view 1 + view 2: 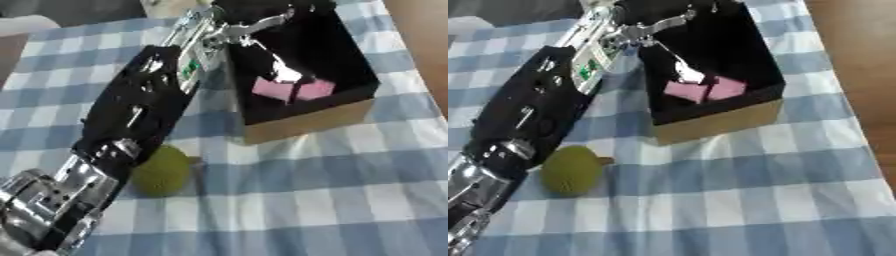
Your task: Pick up objects on the table and place them in the box.
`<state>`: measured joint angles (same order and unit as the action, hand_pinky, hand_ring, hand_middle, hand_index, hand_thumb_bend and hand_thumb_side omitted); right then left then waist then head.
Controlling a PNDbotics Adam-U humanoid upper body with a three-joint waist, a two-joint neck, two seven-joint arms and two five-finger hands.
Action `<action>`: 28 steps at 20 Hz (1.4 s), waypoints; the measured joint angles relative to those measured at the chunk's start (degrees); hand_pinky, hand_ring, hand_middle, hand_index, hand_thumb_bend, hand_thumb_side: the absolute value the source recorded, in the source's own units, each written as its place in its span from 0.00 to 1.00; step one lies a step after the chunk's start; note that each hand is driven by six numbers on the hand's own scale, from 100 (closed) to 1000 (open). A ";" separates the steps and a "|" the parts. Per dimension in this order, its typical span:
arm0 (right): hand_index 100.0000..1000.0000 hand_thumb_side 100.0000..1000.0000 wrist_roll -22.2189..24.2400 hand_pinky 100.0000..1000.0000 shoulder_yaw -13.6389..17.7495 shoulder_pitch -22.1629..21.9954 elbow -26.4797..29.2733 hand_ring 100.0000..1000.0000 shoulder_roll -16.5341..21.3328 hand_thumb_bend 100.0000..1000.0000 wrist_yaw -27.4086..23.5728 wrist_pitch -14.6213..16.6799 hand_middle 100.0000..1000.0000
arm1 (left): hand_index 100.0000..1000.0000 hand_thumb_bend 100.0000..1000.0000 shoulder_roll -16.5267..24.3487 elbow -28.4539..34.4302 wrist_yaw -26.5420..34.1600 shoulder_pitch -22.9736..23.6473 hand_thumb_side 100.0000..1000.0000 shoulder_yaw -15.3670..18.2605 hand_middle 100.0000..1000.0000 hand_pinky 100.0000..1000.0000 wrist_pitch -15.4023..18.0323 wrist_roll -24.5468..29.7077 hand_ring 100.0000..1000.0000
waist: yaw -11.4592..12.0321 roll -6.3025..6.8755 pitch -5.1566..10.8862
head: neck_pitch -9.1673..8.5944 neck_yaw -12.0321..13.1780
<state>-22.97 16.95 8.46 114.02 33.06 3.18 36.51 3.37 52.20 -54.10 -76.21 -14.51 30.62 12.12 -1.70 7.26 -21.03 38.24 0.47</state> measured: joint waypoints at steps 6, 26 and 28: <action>0.89 0.36 -0.76 0.89 0.54 -1.19 0.00 0.91 0.01 0.00 0.39 0.73 0.41 | 0.92 0.25 3.32 6.91 9.79 1.27 0.45 0.95 0.79 0.91 -0.51 -1.51 0.89 | 0.42 0.00 0.57 | 0.83 -0.99; 0.89 0.32 -3.24 0.89 1.39 -5.53 0.00 0.90 -2.21 0.00 6.07 2.40 0.39 | 0.91 0.13 34.42 38.77 36.62 24.03 0.63 -5.09 0.75 0.86 -1.21 12.35 0.83 | 3.59 -2.76 0.82 | 2.34 -3.51; 0.89 0.32 -3.38 0.89 1.39 -5.77 0.00 0.90 -2.52 0.00 6.43 2.27 0.39 | 0.91 0.15 35.89 41.21 37.55 25.29 0.66 -5.88 0.76 0.86 -1.33 14.68 0.83 | 4.09 -3.01 0.82 | 2.62 -3.63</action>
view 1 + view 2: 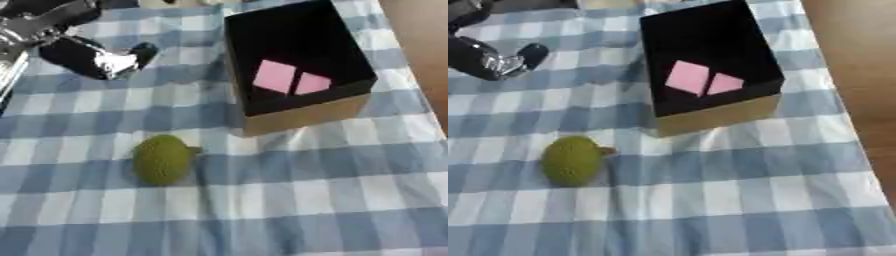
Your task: Pick up objects on the table and place them in the box.
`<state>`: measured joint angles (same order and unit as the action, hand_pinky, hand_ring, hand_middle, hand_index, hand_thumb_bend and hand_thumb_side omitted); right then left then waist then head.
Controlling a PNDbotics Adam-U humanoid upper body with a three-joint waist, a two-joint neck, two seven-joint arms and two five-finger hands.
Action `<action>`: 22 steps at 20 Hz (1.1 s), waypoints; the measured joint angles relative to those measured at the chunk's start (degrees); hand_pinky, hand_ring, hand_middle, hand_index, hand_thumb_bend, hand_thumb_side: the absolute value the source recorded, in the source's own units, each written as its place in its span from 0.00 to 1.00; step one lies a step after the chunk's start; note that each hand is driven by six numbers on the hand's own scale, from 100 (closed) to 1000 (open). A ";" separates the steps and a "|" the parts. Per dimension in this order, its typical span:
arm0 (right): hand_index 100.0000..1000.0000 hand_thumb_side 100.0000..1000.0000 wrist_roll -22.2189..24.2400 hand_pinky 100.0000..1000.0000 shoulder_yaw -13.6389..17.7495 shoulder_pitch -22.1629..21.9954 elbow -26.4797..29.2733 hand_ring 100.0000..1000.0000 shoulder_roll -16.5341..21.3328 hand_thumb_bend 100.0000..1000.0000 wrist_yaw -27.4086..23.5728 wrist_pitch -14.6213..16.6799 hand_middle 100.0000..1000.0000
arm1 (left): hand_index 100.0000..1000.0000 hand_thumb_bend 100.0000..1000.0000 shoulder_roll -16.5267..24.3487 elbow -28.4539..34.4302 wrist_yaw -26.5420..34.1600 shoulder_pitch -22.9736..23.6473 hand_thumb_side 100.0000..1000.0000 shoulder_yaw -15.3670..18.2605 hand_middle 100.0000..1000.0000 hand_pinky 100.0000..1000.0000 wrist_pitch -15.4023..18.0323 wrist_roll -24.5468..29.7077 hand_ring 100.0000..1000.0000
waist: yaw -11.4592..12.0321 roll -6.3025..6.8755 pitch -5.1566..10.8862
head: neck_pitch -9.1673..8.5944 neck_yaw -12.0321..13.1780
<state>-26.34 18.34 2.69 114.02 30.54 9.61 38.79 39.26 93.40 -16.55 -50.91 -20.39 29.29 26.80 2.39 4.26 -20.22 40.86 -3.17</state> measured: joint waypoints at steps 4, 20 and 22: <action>0.89 0.32 -0.28 0.89 -0.02 -0.46 0.00 0.90 -0.06 0.00 0.41 -0.29 0.39 | 0.91 0.17 2.14 3.00 1.18 2.15 0.69 -1.64 0.76 0.86 -0.57 4.16 0.84 | 0.79 -0.33 0.66 | 0.71 -0.51; 0.89 0.41 0.42 0.89 -0.42 -0.85 0.00 0.93 -0.07 0.00 0.12 -1.85 0.39 | 0.90 0.42 -2.03 -1.28 -11.52 10.08 0.76 -5.48 0.73 0.89 -4.84 5.91 0.84 | 1.54 -0.31 2.14 | 1.91 -0.96; 0.89 0.41 0.60 0.89 -0.45 -0.68 0.00 0.93 -0.17 0.00 -0.03 -2.00 0.38 | 0.90 0.41 -3.47 -2.24 -13.93 11.10 0.74 -5.44 0.73 0.89 -4.98 4.74 0.84 | 1.50 -0.31 2.14 | 1.91 -0.95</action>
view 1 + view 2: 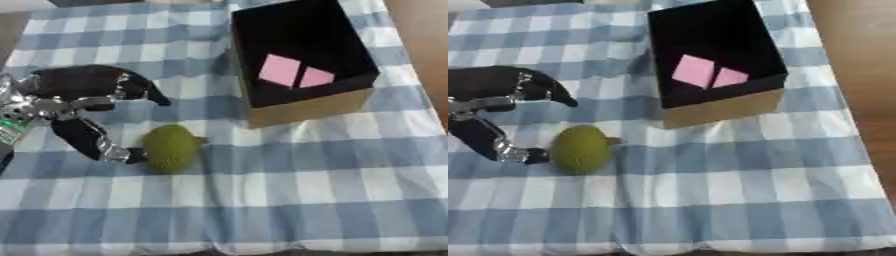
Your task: Pick up objects on the table and place them in the box.
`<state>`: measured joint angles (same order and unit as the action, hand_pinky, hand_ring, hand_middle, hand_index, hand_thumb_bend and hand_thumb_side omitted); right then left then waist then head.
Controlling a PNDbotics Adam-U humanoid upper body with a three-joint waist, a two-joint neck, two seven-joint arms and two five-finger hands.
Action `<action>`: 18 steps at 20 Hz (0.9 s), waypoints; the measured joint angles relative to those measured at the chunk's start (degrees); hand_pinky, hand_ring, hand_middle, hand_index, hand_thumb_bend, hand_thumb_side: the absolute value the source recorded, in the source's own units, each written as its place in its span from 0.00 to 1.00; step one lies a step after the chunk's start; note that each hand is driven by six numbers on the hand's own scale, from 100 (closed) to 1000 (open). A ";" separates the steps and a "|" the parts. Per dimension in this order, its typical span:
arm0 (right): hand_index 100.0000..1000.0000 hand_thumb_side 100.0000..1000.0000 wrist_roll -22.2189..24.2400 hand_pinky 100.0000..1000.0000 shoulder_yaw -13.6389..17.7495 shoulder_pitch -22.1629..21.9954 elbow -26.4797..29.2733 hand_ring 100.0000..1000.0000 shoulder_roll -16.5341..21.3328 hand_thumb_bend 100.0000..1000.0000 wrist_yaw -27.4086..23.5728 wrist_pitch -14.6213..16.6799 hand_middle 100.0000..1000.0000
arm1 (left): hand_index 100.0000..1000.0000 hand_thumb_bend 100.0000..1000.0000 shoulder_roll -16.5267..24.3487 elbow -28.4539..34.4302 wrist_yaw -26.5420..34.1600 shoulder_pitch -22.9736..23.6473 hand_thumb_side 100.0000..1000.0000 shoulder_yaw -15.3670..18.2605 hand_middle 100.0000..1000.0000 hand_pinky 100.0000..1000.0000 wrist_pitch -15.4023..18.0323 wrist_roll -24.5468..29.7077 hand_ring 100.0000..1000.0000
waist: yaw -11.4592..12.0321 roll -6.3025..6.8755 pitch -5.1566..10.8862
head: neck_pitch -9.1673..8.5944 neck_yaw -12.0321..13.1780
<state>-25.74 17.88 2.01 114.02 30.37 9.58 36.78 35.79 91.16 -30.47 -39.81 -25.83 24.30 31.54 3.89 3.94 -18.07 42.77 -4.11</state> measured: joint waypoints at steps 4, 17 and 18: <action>0.89 0.41 0.36 0.89 -0.26 0.07 0.00 0.94 -0.40 0.00 -0.18 -0.27 0.38 | 0.90 0.41 -2.34 -1.54 -3.33 0.95 0.71 0.37 0.74 0.89 0.32 -1.37 0.84 | 0.00 0.00 0.00 | 0.00 0.03; 0.90 0.41 1.28 0.89 -0.29 0.54 0.00 0.95 -1.11 0.00 -0.64 -0.75 0.38 | 0.90 0.28 -6.27 -8.09 -14.60 1.58 0.43 0.73 0.73 0.87 3.36 -5.18 0.84 | -0.09 0.00 -0.05 | -0.02 0.05; 0.90 0.41 1.30 0.89 -0.29 0.56 0.00 0.95 -1.23 0.00 -0.65 -0.76 0.38 | 0.89 0.26 -6.44 -8.45 -14.89 1.58 0.43 0.73 0.72 0.87 3.50 -5.30 0.83 | -0.08 0.00 -0.06 | -0.02 0.05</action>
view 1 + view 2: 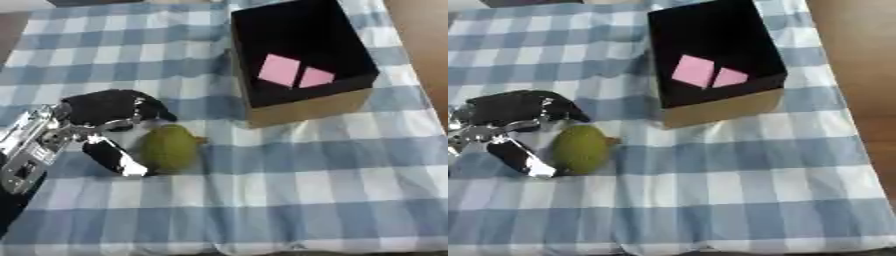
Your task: Pick up objects on the table and place them in the box.
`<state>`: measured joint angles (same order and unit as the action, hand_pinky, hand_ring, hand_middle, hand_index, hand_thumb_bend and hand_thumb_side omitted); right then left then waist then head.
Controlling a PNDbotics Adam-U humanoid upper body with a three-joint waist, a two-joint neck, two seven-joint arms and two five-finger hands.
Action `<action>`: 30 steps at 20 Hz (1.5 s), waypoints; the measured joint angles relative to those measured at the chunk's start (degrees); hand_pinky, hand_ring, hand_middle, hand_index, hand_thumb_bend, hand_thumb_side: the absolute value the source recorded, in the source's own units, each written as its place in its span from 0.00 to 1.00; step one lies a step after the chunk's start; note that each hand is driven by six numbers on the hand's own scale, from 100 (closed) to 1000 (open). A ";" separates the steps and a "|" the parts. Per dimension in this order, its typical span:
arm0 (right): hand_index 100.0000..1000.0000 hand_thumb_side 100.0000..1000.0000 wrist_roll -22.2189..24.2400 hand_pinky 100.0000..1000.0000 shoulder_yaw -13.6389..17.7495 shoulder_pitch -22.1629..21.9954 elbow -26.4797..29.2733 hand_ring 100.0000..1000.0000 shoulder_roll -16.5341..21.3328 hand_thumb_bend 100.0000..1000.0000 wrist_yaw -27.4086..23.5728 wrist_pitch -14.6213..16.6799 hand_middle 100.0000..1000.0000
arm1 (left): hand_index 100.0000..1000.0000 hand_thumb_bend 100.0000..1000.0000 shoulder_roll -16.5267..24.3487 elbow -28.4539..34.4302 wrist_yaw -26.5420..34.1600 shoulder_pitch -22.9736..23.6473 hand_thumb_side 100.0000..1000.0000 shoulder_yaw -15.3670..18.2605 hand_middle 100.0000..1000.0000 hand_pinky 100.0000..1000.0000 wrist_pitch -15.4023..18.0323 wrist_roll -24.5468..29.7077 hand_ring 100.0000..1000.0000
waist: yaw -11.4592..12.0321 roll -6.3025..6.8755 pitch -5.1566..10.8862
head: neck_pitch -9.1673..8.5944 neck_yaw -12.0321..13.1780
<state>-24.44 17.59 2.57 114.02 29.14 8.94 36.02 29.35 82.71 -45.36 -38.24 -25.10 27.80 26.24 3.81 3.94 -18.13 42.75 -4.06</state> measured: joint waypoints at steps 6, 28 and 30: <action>0.90 0.41 0.24 0.89 0.00 0.03 0.00 0.95 -0.25 0.00 -0.02 -0.23 0.37 | 0.78 0.01 -0.68 -0.56 0.88 0.09 0.36 -0.02 0.70 0.84 -0.21 -0.12 0.80 | 0.02 0.00 0.00 | -0.01 0.11; 0.89 0.41 -0.15 0.89 0.02 -0.60 0.00 0.94 -0.57 0.00 0.05 -0.37 0.38 | 0.70 0.00 -0.54 7.05 15.81 -12.84 0.17 3.29 0.57 0.76 -5.14 -5.06 0.71 | 0.92 0.00 0.06 | -0.03 -1.37; 0.89 0.41 -0.27 0.89 -0.01 -0.53 0.00 0.94 -0.40 0.00 -0.04 -0.24 0.38 | 0.71 0.00 -3.84 2.05 15.66 -17.18 0.18 3.65 0.57 0.77 -4.15 -6.04 0.71 | 0.62 0.00 0.09 | -0.04 -1.26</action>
<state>-24.71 17.58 2.05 114.02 28.74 8.89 35.78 25.51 84.76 -29.71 -55.42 -21.45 23.65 20.20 4.43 3.94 -18.04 42.71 -5.32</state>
